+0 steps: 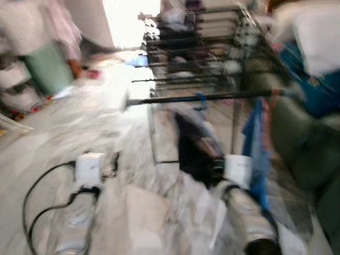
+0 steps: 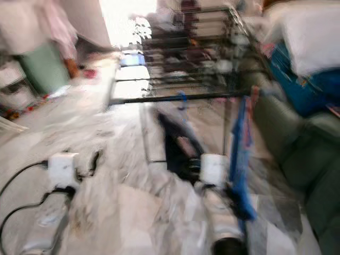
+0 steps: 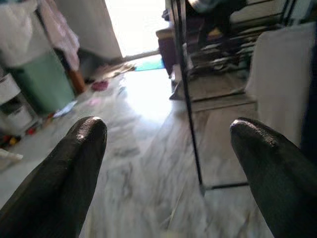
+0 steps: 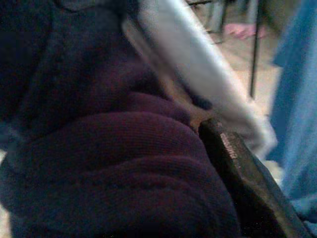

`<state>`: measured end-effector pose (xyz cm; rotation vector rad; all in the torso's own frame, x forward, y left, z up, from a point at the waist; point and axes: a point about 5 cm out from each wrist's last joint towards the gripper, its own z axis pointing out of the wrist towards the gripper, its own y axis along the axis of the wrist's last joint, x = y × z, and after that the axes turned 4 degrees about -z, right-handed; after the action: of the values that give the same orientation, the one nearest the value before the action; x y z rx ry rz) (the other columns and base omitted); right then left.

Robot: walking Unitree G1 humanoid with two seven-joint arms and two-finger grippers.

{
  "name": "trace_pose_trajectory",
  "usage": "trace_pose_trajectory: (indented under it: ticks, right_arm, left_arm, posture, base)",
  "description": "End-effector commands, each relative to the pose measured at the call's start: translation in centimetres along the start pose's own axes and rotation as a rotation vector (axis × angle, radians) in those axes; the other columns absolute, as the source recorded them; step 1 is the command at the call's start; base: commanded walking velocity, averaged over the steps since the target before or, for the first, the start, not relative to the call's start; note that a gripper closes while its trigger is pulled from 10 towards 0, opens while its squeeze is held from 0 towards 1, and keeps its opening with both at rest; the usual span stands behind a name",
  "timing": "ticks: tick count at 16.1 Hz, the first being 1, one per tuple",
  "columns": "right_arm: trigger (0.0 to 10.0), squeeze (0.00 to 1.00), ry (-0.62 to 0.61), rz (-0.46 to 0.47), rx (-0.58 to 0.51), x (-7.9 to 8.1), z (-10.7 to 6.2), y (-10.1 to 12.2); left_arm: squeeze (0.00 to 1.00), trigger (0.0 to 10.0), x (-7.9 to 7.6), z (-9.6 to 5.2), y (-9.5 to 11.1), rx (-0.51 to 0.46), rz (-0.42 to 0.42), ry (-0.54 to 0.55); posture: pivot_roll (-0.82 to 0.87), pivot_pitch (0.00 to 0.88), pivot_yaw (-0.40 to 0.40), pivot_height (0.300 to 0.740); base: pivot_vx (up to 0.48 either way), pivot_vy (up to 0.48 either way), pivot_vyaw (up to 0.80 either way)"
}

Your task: Hang hanger

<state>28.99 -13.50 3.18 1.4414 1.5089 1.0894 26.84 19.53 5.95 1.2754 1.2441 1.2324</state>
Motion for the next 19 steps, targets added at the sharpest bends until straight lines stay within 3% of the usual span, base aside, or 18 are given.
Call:
trace_pose_trajectory:
  ticks: [1, 5, 10, 15, 19]
  right_arm:
    - [10.0, 0.0, -0.008, -0.003, -0.04, -0.58, 0.18, 1.12]
    - [10.0, 0.0, 0.001, -0.004, -0.016, -0.58, 0.07, 0.72]
    - [10.0, 0.0, 0.013, -0.003, 0.012, -0.37, -0.01, 0.24]
    - [10.0, 0.0, 0.01, -0.015, 0.017, -0.28, 0.11, 0.4]
    - [10.0, 0.0, -0.059, -0.027, 0.016, -1.21, 0.04, 0.3]
  left_arm:
    - [0.0, 10.0, -0.47, 0.39, 0.44, -0.018, -0.009, -0.012]
    - [0.0, 10.0, -0.43, 0.48, 0.17, 0.0, -0.035, -0.006]
    - [0.0, 10.0, -0.43, 0.55, -0.39, 0.04, -0.06, 0.004]
    - [0.0, 10.0, -0.68, 0.72, -0.29, 0.035, -0.052, -0.005]
    - [0.0, 10.0, -1.08, 0.7, -0.39, 0.038, -0.045, -0.026]
  posture:
    - [-0.17, 0.0, 0.091, 0.74]
    - [-0.17, 0.0, 0.092, 0.74]
    - [-0.17, 0.0, 0.093, 0.74]
    - [-0.16, 0.0, 0.092, 0.74]
    - [-0.17, 0.0, 0.097, 0.74]
  base:
    - [0.334, 0.345, 0.0]
    - [0.292, 0.379, 0.0]
    - [0.0, 0.177, 0.0]
    - [0.0, 0.459, 0.0]
    - [0.0, 0.104, 0.0]
